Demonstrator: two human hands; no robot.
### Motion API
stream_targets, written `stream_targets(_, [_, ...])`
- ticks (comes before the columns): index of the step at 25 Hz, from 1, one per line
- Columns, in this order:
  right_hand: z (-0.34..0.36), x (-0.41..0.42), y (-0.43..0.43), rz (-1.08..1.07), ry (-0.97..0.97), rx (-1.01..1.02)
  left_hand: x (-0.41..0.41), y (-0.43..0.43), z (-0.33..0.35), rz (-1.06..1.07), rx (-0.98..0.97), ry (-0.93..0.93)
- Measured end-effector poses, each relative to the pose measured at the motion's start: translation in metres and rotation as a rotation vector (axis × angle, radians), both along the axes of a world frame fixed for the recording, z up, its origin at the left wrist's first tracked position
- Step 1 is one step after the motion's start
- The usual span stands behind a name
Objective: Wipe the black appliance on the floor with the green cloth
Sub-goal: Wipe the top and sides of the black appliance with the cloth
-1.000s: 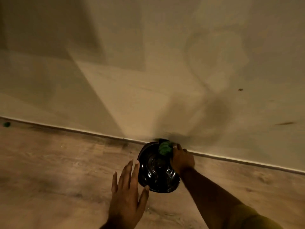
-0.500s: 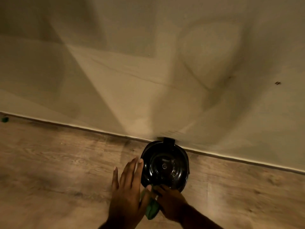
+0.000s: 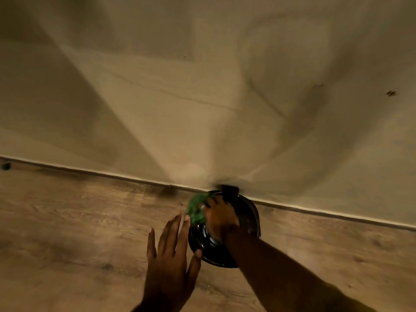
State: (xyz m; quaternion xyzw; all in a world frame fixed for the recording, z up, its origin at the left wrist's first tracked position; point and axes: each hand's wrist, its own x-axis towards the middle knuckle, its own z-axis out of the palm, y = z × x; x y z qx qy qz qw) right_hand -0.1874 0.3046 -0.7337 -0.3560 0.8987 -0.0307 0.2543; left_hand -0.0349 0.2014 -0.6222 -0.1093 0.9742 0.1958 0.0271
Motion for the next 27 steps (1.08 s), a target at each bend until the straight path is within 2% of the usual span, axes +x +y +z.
stream_targets(3, [-0.001,0.046,0.006,0.395,-0.006,-0.091,-0.003,0.003,-0.002,-0.002,-0.007,0.015])
stream_targets(6, [0.007,0.042,0.034,0.430,0.194,0.012,-0.005,0.010,-0.002,-0.002,0.009,0.012])
stream_targets(7, [0.006,0.030,0.043,0.406,0.194,-0.003,-0.006,0.013,-0.002,-0.002,0.021,0.015])
stream_targets(8, [0.003,0.015,0.050,0.359,0.100,-0.002,-0.007,0.015,-0.002,-0.002,0.030,0.020])
stream_targets(10, [0.001,-0.021,0.067,0.054,-0.052,0.040,-0.008,0.017,-0.001,-0.005,0.038,0.028])
stream_targets(12, [0.001,-0.046,0.092,-0.331,-0.073,0.001,-0.008,0.019,-0.001,-0.016,0.038,0.031])
stream_targets(14, [-0.002,-0.047,0.118,-0.496,-0.140,-0.042,-0.007,0.021,0.000,-0.021,0.038,0.030])
stream_targets(17, [-0.009,-0.019,0.154,-0.544,-0.162,-0.096,-0.007,0.022,0.002,-0.016,0.039,0.007])
stream_targets(19, [-0.011,0.006,0.173,-0.561,-0.143,-0.061,-0.009,0.023,0.001,-0.023,0.038,-0.015])
stream_targets(22, [-0.004,0.022,0.184,-0.503,-0.027,-0.006,-0.011,0.023,-0.003,-0.039,0.028,-0.046])
stream_targets(25, [0.008,-0.002,0.160,-0.497,0.119,-0.183,-0.012,0.023,-0.008,-0.041,0.021,-0.054])
stream_targets(27, [0.013,-0.027,0.122,-0.379,0.092,-0.212,-0.009,0.024,-0.011,-0.044,0.020,-0.043])
